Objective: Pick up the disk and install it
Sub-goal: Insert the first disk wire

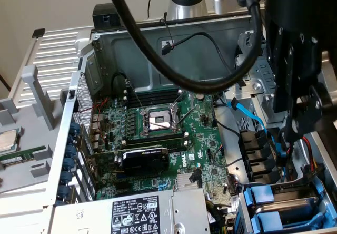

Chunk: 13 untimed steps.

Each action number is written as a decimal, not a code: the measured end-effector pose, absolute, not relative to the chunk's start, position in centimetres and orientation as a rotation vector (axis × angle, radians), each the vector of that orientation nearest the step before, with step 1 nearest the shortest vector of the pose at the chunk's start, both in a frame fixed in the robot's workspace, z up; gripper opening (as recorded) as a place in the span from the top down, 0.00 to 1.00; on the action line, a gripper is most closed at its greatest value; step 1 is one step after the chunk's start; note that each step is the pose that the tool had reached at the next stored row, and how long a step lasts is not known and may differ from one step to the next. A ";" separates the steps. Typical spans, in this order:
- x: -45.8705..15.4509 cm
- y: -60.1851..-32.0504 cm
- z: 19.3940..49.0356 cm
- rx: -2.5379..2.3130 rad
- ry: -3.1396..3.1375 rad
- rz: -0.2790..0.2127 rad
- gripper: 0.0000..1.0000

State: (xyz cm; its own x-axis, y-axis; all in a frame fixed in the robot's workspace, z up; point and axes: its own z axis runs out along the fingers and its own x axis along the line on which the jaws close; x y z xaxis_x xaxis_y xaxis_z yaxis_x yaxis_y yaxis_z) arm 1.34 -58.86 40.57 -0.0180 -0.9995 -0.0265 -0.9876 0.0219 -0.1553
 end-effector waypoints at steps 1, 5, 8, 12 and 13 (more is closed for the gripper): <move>1.3 -59.3 40.5 -2.105 2.149 -0.137 0.57; 1.3 -61.0 40.2 -2.094 2.140 -0.117 0.57; 1.4 -61.0 40.1 -2.109 2.120 -0.109 0.57; 1.6 -61.1 39.9 -2.151 2.076 -0.105 0.57; 1.7 -61.1 39.9 -2.166 2.060 -0.103 0.57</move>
State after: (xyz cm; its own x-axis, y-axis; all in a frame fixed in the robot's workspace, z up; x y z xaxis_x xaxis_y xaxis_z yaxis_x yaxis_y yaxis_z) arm 1.66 -61.06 39.90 0.0543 -0.9971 -0.0537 -0.9867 -0.0453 -0.1561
